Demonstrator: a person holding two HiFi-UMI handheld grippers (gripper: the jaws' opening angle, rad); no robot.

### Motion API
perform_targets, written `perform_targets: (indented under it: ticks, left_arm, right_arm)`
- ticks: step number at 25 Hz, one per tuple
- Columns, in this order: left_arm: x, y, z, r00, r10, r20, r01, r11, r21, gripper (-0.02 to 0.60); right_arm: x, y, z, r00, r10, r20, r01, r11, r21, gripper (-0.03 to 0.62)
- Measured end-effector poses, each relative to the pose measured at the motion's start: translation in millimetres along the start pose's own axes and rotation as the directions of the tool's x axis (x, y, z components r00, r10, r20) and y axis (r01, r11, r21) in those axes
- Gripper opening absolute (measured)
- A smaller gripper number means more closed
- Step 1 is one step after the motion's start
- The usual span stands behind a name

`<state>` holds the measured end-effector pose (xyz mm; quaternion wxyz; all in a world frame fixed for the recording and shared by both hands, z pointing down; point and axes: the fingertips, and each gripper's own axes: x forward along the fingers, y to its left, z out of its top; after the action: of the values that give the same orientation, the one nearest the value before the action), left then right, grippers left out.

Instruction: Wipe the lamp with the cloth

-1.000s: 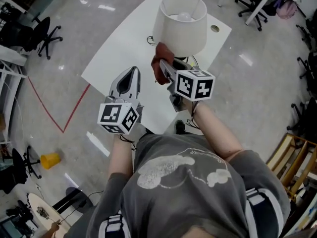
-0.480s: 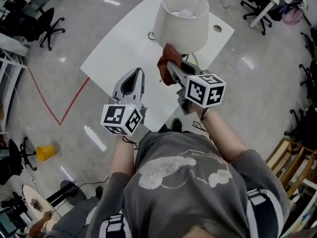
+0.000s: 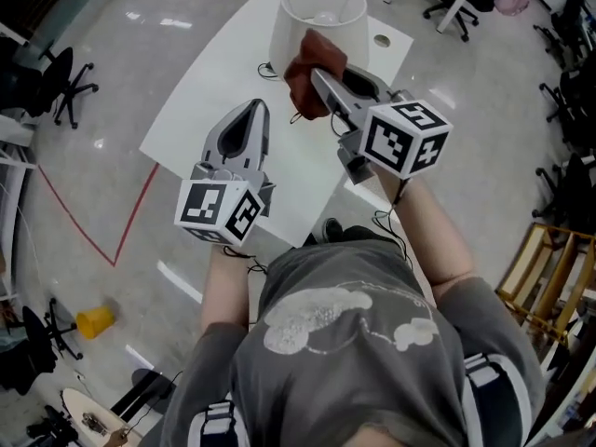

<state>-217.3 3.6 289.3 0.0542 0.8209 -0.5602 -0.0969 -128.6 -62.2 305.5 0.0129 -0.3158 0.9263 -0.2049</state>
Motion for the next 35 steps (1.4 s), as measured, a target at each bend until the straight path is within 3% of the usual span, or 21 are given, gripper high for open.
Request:
perform_targets:
  ticks: [4,9,15,23,35]
  left_arm:
    - [5,-19,-9,0.999,-0.030,-0.012,0.030,1.000,-0.008,0.008]
    - [-16,-18,-17,1.000,-0.011,-0.029,0.011,1.000,0.000,0.008]
    - [8,-35,-35,0.997,0.075,-0.035,-0.076,0.997,-0.010,0.008]
    - [20,-51,-56,0.981,0.190,-0.050,-0.190,0.982,-0.012,0.008]
    - [41,-87,-77,0.932,0.360,-0.043,-0.361,0.933,-0.003,0.008]
  right_arm:
    - [-5,-18,13,1.000,-0.026,0.010,0.026,1.000,-0.013,0.091]
    - [-3,-15,-7,1.000,-0.005,-0.008,0.005,1.000,-0.013,0.091]
    - [-17,-57,-29,0.995,0.062,-0.073,-0.062,0.998,0.005,0.092]
    - [-20,-80,-65,0.971,0.162,-0.176,-0.157,0.987,0.047,0.091]
    - [-38,-125,-85,0.918,0.261,-0.297,-0.259,0.965,0.046,0.092]
